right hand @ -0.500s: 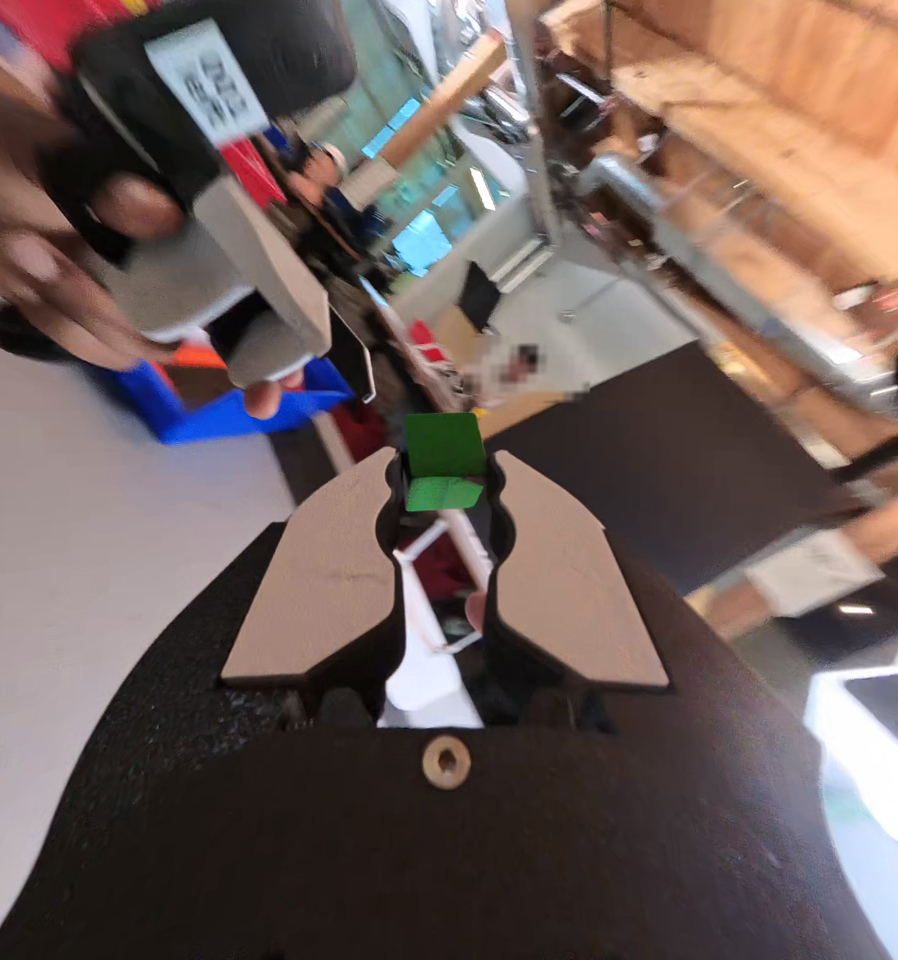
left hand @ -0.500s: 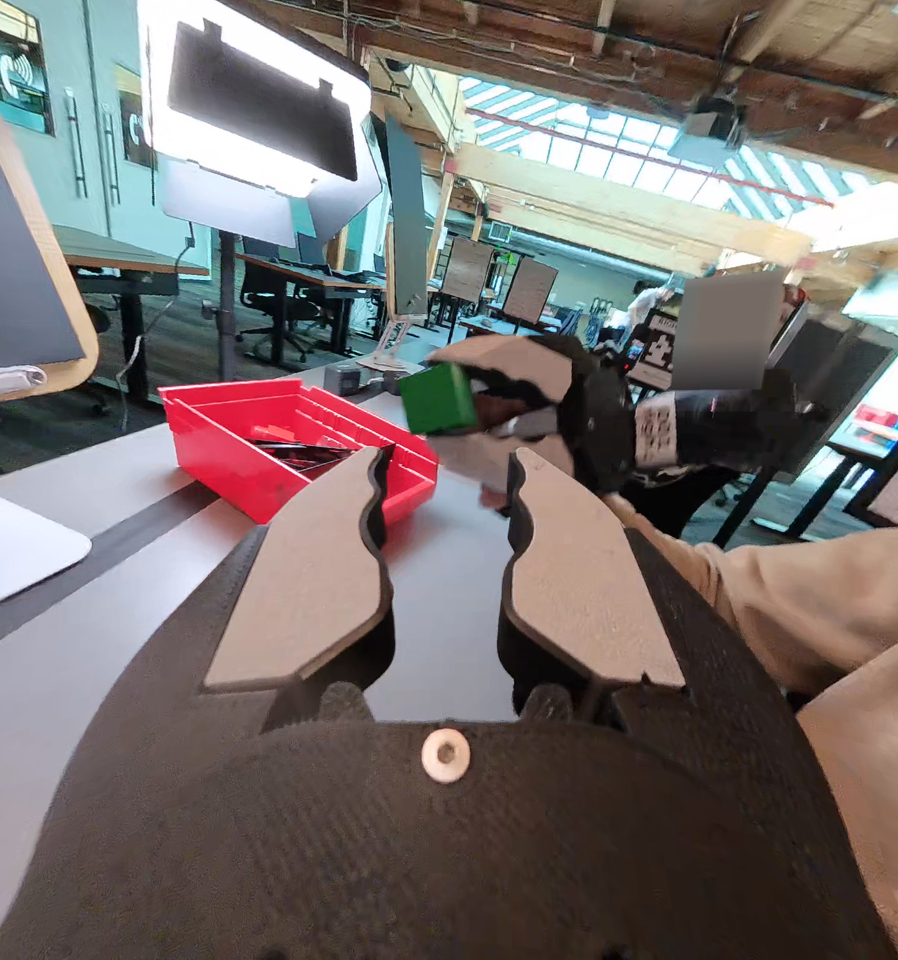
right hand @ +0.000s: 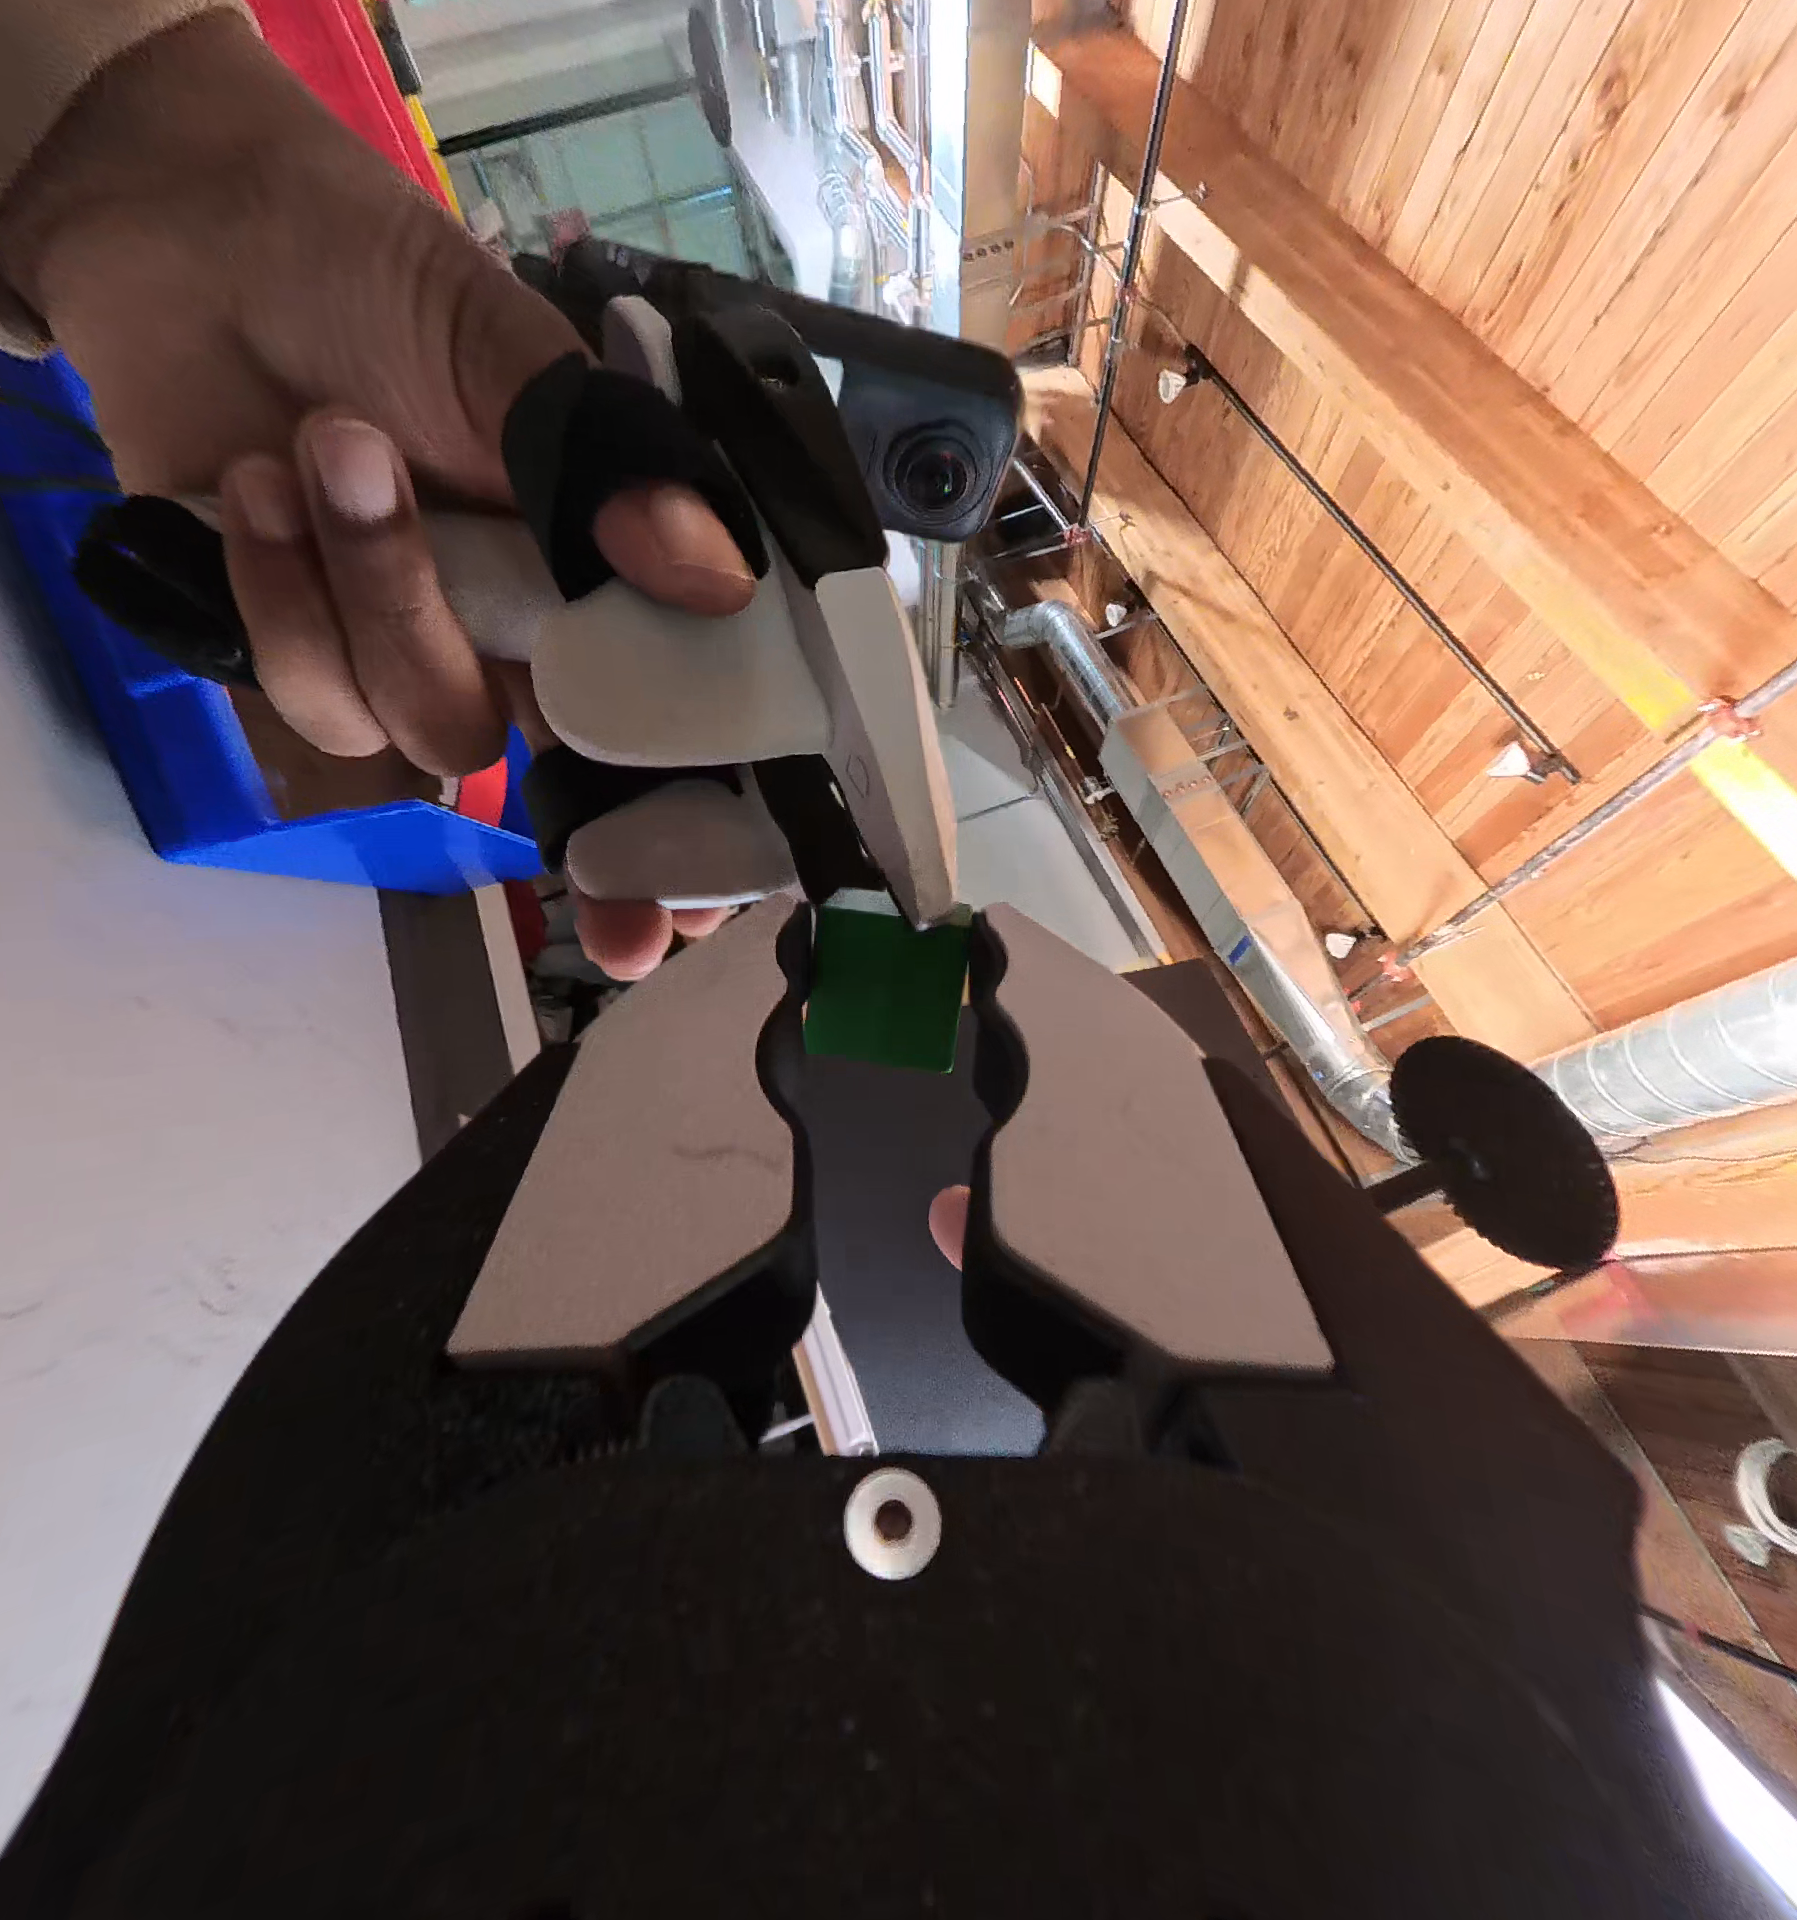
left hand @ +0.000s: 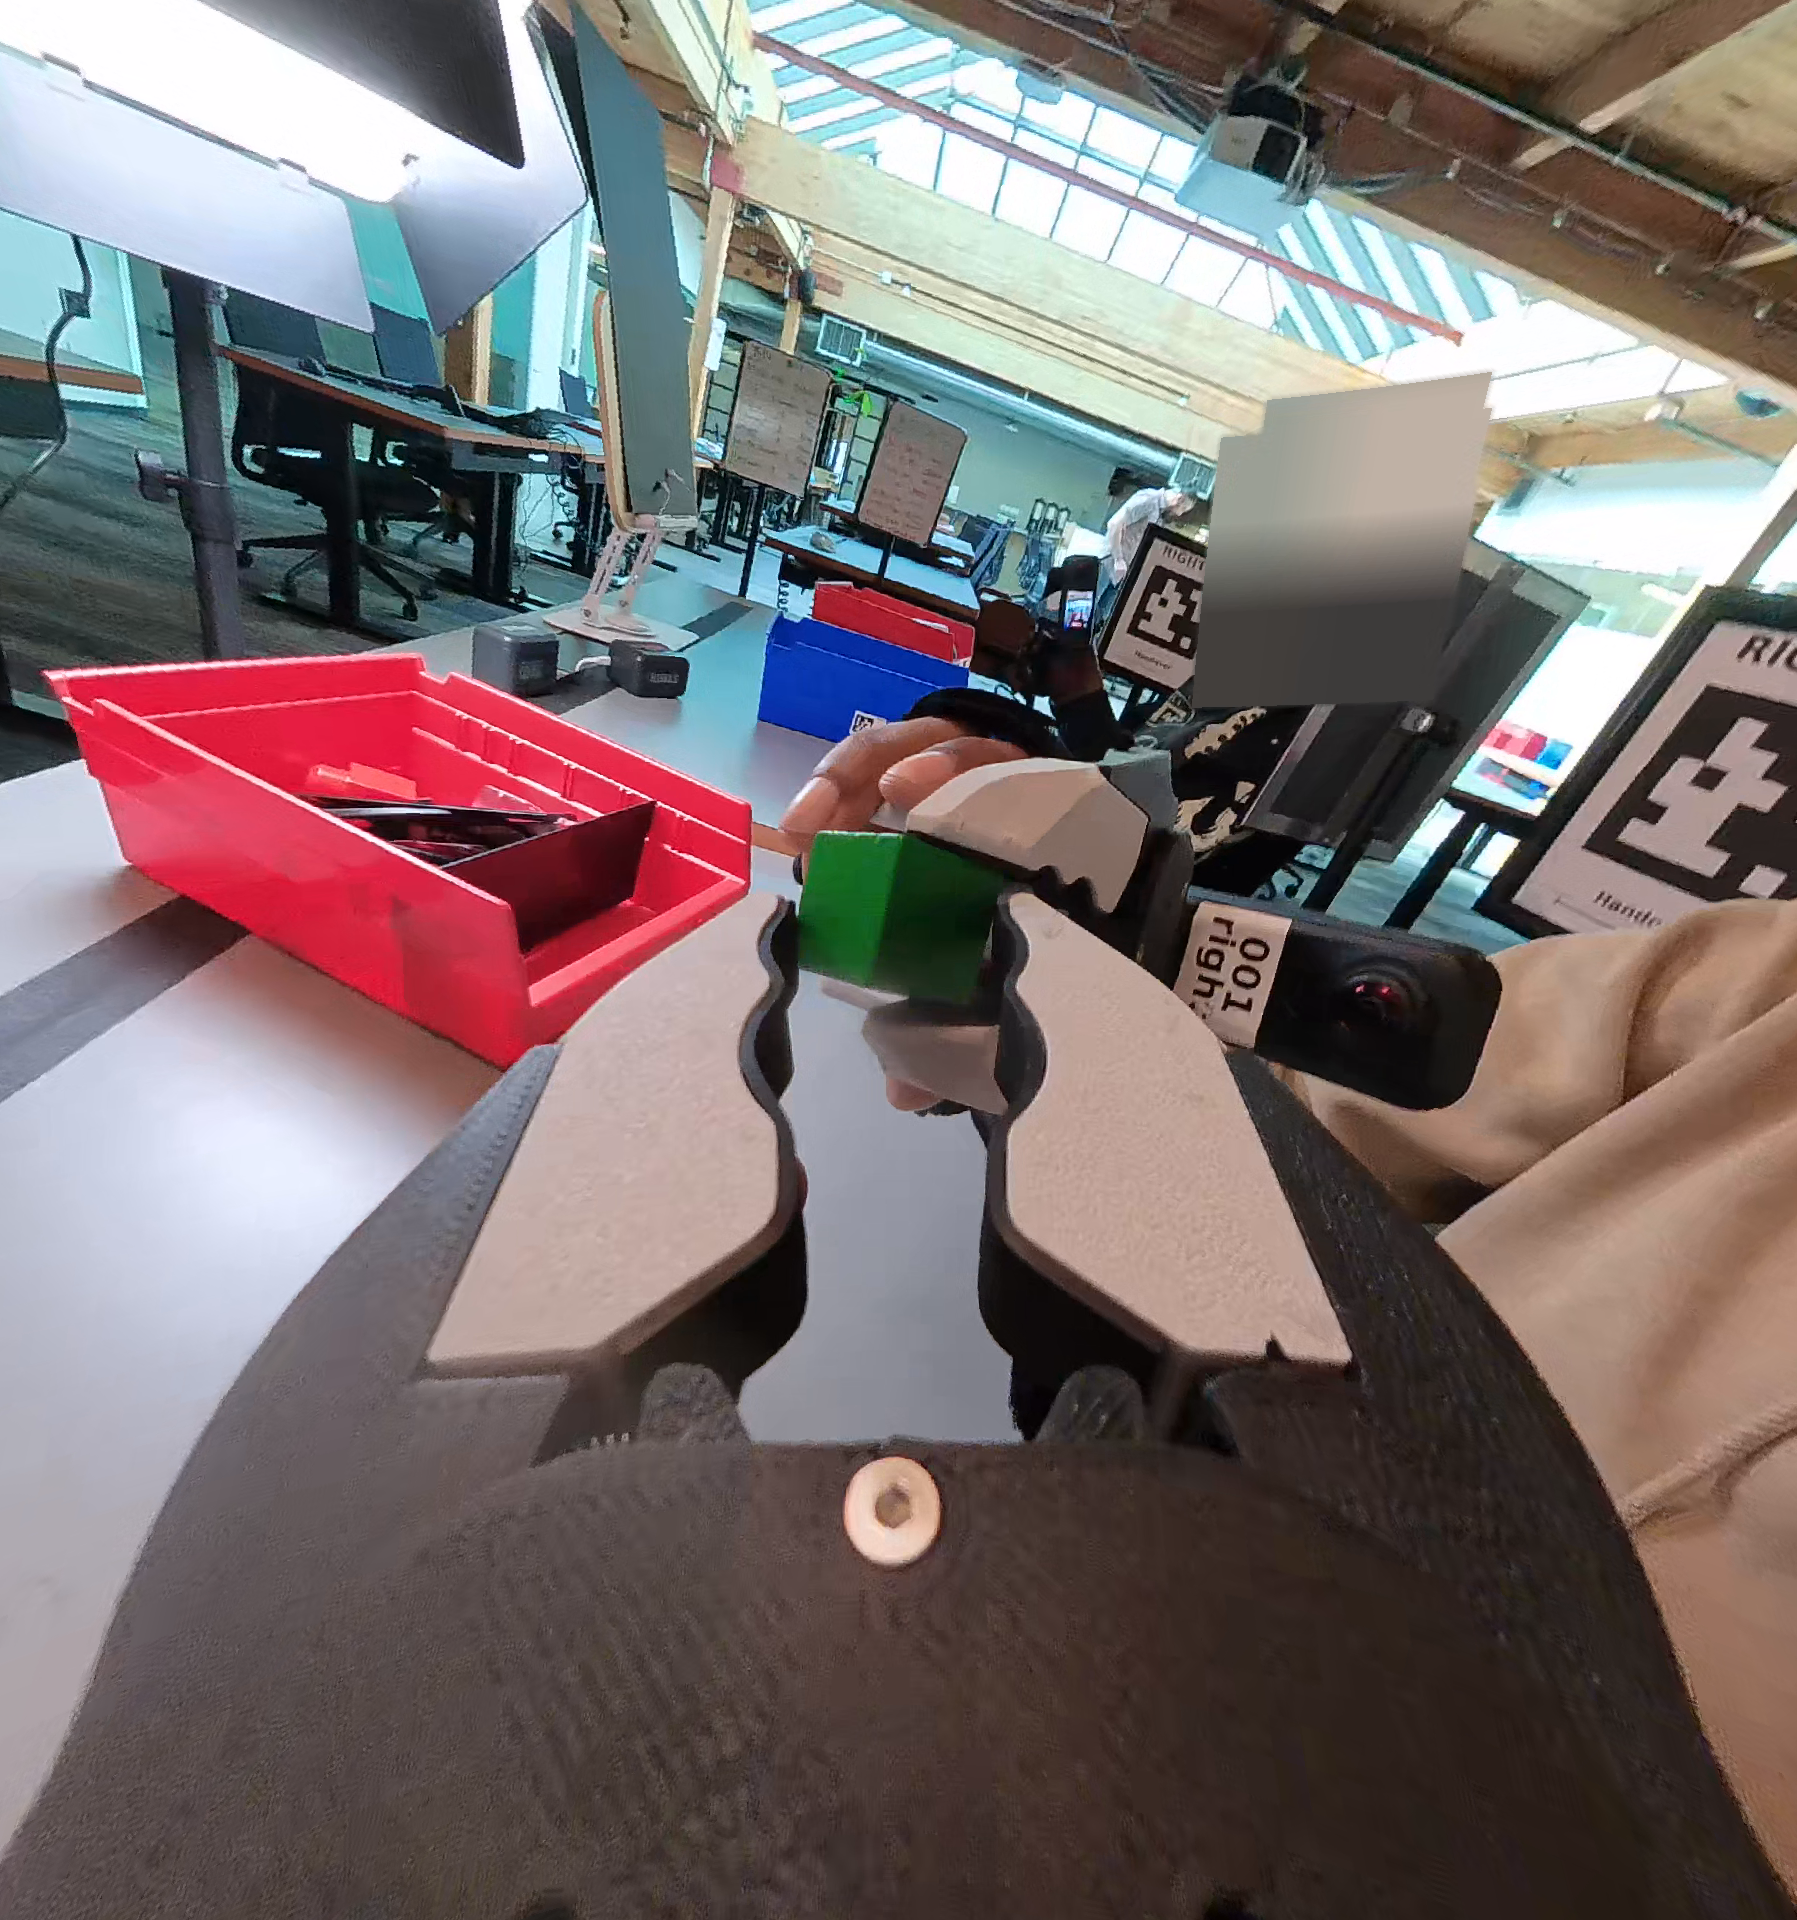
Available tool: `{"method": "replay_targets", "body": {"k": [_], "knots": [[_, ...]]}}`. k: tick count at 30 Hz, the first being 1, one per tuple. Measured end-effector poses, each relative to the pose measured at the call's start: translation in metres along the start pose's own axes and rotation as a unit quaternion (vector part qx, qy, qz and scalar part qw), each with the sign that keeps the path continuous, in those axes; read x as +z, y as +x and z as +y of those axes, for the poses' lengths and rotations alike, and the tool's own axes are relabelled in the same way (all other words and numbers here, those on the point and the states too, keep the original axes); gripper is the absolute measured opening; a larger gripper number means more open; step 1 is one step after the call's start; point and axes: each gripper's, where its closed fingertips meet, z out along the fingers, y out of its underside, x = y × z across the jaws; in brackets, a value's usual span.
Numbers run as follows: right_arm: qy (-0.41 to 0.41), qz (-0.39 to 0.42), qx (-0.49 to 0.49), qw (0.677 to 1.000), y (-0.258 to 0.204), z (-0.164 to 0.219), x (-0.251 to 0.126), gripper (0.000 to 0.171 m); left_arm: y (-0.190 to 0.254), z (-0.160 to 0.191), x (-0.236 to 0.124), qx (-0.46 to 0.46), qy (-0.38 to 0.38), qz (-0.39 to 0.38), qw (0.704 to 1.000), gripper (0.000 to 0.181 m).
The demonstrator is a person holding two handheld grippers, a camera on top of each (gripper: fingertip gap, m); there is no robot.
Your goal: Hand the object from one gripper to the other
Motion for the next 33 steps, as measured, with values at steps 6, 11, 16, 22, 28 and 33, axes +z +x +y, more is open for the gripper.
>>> {"method": "replay_targets", "body": {"k": [6, 11, 16, 22, 28, 33], "knots": [[0.002, -0.066, 0.075, 0.995, -0.001, -0.006, 0.000, 0.028, 0.006, -0.003, -0.002, 0.087, -0.026, -0.026, 0.996, 0.030], [-0.001, -0.075, 0.093, 0.993, 0.006, -0.006, -0.002, 0.029, 0.010, -0.008, 0.000, 0.144, -0.019, -0.054, 0.988, 0.029], [0.003, -0.086, 0.189, 0.978, 0.020, -0.002, -0.004, 0.036, 0.006, -0.026, -0.009, 0.247, 0.011, -0.129, 0.960, 0.029], [-0.031, -0.213, 0.580, 0.786, 0.019, 0.021, -0.005, 0.055, -0.009, -0.030, -0.014, 0.463, -0.023, -0.278, 0.842, 0.029], [-0.078, -0.235, 0.591, 0.768, -0.001, 0.020, 0.000, 0.037, -0.013, -0.003, 0.005, 0.617, -0.100, -0.308, 0.717, 0.029], [-0.065, -0.261, 0.552, 0.790, -0.006, 0.019, -0.006, 0.029, -0.008, 0.003, 0.009, 0.632, -0.097, -0.285, 0.715, 0.028]]}}
